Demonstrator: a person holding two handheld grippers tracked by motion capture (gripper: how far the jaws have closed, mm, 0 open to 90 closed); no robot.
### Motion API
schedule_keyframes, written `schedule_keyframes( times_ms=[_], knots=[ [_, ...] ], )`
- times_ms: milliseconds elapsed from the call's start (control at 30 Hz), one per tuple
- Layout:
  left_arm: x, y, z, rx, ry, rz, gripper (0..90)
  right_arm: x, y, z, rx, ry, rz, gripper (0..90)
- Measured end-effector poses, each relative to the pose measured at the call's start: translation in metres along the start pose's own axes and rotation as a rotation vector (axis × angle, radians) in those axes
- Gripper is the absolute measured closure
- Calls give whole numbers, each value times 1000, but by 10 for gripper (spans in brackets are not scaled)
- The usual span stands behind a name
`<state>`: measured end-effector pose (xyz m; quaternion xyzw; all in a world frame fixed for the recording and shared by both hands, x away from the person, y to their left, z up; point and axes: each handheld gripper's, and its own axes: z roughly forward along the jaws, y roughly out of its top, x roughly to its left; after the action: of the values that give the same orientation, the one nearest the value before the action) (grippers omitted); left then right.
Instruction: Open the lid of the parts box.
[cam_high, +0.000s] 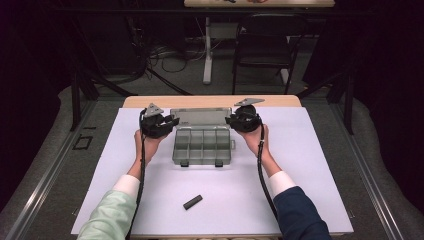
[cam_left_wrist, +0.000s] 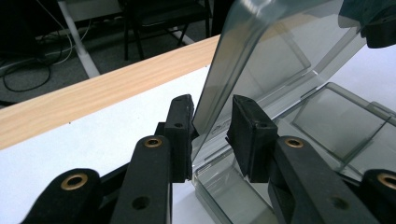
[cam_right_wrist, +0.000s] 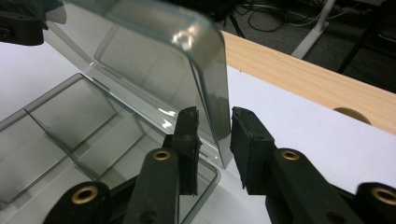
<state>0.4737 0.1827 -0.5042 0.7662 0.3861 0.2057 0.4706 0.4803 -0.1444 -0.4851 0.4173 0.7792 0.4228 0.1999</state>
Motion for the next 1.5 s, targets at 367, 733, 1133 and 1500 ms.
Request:
schedule_keyframes(
  times_ms=[367,733,1133,1500],
  knots=[
    [4,-10,15,50,15,-26,691,-5,-8,13,27,0,31,732],
    [5,-16,24,72,30,-40,706,-8,-14,22,48,-9,59,759],
    [6,-20,30,95,40,-49,715,-10,-17,27,58,-20,81,791],
    [6,-22,34,99,53,-50,716,-11,-21,34,72,-28,87,793]
  ],
)
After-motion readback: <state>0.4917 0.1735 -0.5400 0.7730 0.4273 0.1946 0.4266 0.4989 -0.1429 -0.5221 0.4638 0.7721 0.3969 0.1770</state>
